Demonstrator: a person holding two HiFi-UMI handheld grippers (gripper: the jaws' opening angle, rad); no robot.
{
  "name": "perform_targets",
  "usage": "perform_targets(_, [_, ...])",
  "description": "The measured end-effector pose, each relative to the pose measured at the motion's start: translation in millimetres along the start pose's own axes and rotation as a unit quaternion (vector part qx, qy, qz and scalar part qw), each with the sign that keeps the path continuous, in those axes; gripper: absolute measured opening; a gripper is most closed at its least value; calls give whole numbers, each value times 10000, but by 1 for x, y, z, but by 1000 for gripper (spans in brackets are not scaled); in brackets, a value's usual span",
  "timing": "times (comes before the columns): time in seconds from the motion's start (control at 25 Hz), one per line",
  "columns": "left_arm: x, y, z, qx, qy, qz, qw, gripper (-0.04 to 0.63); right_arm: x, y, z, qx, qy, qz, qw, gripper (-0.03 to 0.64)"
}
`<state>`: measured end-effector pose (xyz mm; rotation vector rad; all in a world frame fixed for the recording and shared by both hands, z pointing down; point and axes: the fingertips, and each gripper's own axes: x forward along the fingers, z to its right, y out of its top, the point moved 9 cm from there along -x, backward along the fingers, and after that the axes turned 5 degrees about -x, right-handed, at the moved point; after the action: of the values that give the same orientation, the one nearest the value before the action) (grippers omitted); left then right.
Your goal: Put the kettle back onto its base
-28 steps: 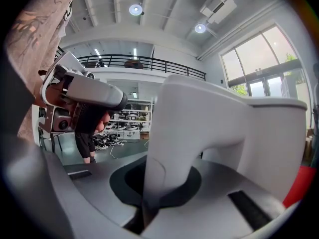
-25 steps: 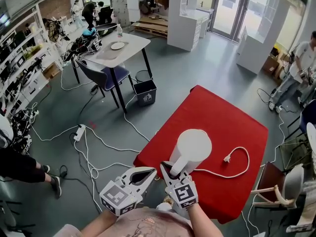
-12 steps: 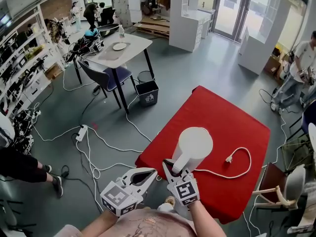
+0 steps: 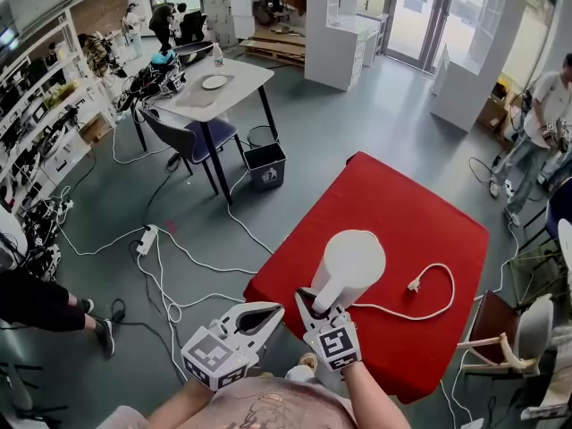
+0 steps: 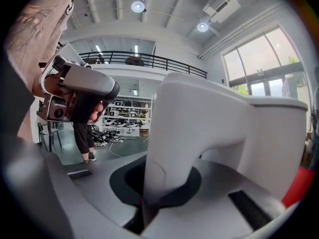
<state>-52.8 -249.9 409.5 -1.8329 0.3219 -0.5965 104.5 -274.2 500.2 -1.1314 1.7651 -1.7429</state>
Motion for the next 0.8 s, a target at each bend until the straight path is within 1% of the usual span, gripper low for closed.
perform_targets(0.32, [-1,1,2,6,-24,26,10000,-9,-1,-7,-6,-101,-5,-75,9999,40])
perform_targets(0.72, [-5,-1,7,22,-5,49,10000,-9,-1,-12,-3,146,21,-125,9998,46])
perform_targets(0.76, [-5,-1,7,25,-11,57,10000,-9,0,-13,-4,205,94,-162,9996,62])
perform_targets(0.8, [-6,-1,8,26,-18,64,10000,-9,0,-14,-6,263,180,-201,9993,138])
